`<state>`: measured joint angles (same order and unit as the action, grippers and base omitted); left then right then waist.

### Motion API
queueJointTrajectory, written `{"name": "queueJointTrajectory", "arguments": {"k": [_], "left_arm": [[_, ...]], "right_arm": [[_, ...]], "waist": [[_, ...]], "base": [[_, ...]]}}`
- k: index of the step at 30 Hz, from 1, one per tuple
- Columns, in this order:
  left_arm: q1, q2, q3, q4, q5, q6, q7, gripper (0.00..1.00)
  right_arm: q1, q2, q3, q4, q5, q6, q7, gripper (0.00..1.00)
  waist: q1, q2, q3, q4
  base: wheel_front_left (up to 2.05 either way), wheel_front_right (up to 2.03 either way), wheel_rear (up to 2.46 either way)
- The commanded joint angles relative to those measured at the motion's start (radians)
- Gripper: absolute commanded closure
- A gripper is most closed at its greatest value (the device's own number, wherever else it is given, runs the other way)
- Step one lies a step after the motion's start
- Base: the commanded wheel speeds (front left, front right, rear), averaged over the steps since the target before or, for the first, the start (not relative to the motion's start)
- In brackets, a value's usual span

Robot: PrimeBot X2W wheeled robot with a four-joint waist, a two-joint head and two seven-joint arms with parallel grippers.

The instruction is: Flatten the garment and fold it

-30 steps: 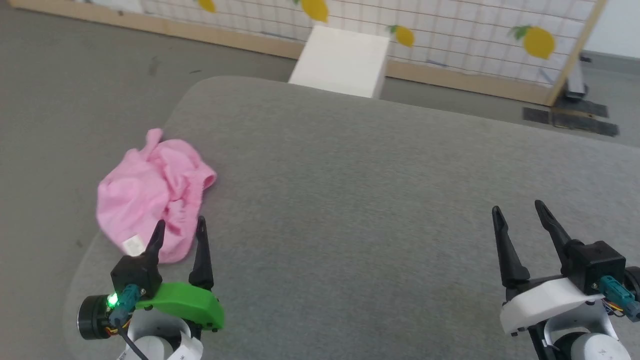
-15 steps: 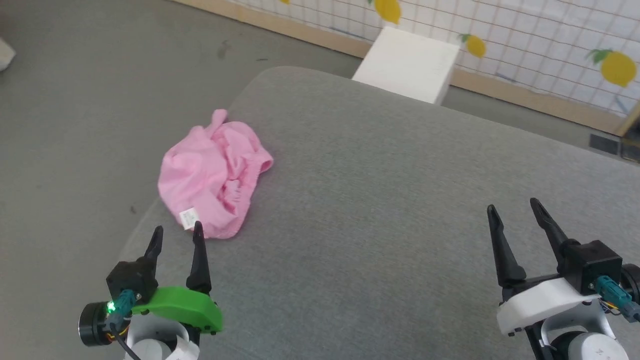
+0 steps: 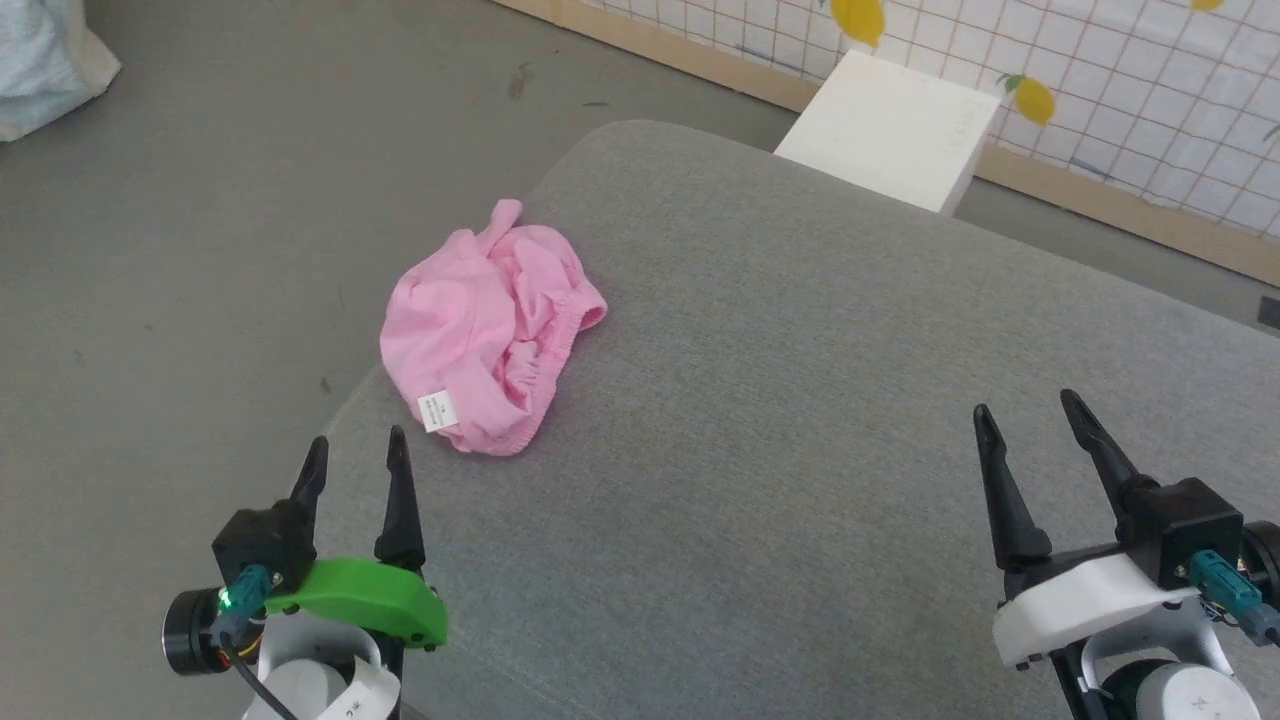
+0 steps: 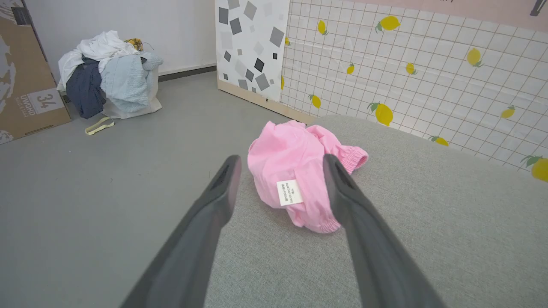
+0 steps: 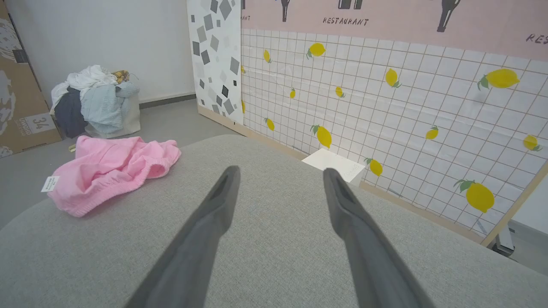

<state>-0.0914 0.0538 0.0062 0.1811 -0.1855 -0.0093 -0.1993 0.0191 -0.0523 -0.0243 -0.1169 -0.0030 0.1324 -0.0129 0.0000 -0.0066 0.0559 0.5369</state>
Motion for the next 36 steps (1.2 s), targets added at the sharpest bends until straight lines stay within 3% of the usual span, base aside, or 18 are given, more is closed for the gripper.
{"name": "queueJointTrajectory", "arguments": {"k": [1, 11, 21, 28, 36], "left_arm": [[-0.021, -0.003, -0.002, 0.008, -0.015, -0.004, -0.010, 0.00], [-0.145, -0.003, 0.006, 0.034, -0.011, -0.022, -0.030, 0.00], [-0.486, 0.062, 0.034, 0.234, -0.060, -0.084, -0.023, 0.00], [-0.708, 0.144, -0.015, 0.514, -0.177, -0.119, 0.203, 0.00], [-0.801, 0.193, -0.093, 0.742, -0.356, -0.121, 0.505, 0.00]], "right_arm": [[0.000, 0.001, 0.002, -0.011, -0.009, -0.001, 0.004, 0.00], [-0.012, 0.002, 0.008, -0.042, -0.025, -0.001, 0.025, 0.00], [-0.056, 0.002, 0.033, -0.102, -0.063, -0.002, 0.064, 0.00], [-0.106, 0.002, 0.051, -0.127, -0.096, -0.002, 0.086, 0.00], [-0.152, 0.002, 0.074, -0.123, -0.101, -0.002, 0.093, 0.00]], "waist": [[0.0000, 0.0053, 0.004, 0.013], [0.0000, 0.0058, 0.047, 0.044], [0.0000, 0.0064, 0.168, -0.003], [0.0000, 0.0066, 0.283, -0.078], [0.0000, 0.0066, 0.374, -0.153]], "base": [[0.00, 0.00, 0.00], [0.00, 0.00, 0.00], [0.00, 0.00, 0.00], [0.00, 0.00, 0.00], [0.00, 0.00, 0.00]]}}
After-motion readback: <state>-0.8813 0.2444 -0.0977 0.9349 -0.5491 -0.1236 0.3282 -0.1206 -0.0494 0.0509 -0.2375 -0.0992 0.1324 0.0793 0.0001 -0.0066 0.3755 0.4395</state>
